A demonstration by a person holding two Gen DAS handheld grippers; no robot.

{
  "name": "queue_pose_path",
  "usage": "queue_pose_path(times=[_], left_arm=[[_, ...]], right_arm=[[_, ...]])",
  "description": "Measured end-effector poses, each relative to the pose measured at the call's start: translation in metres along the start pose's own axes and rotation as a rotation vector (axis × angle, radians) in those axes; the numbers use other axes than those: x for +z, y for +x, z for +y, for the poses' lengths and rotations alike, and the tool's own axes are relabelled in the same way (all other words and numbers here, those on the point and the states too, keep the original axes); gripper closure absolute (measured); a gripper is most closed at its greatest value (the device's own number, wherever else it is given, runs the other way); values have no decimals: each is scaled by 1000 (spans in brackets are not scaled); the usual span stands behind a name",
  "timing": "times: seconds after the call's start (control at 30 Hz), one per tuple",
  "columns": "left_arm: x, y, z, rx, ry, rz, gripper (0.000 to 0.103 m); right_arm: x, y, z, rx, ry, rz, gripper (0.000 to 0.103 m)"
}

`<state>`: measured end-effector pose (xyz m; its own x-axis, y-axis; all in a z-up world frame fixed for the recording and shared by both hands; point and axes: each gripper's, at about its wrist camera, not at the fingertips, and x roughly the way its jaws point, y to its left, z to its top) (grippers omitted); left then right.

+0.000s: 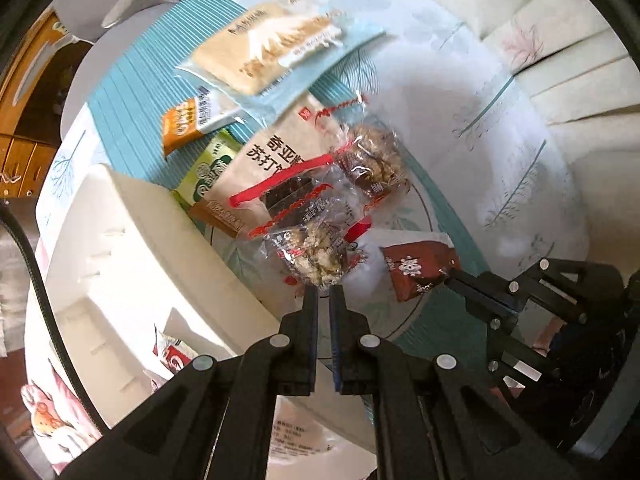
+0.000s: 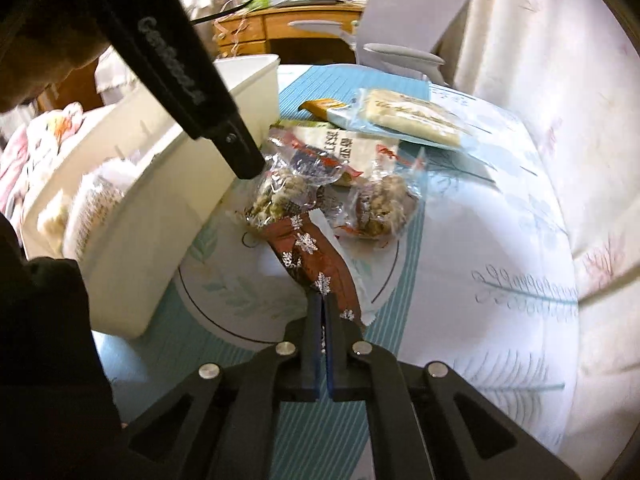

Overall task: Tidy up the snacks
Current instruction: 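Grasp a nut-cluster bag with the left tool while the right tool grasps the brown snowflake bag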

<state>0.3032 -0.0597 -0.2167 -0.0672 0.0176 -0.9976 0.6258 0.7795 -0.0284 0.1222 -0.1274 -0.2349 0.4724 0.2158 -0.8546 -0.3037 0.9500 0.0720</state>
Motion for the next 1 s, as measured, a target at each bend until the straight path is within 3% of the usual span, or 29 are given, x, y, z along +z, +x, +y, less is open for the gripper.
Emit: queue_pose_path(times=[0.23,0.37,0.47,0.73,1.0], left_arm=[[-16,-16,15,-62,-61,-57,99],[-20,-15,19,-107,-154,-51,83],[-15,-6,10,-124,-204,-46,77],[4,22,6,-113,-373,-2,53],[24,52,-2,-36,-440,61,52]], right_arm=[[2,-16,-3,2,113,-11,102],[1,-14,-15,-10,189,-18,102],[-4,-22,-16,-30,246,-16,102],[-12,-34,-36,-16,360,-23,102],[-21,-42,-75,15,509,-18,102]])
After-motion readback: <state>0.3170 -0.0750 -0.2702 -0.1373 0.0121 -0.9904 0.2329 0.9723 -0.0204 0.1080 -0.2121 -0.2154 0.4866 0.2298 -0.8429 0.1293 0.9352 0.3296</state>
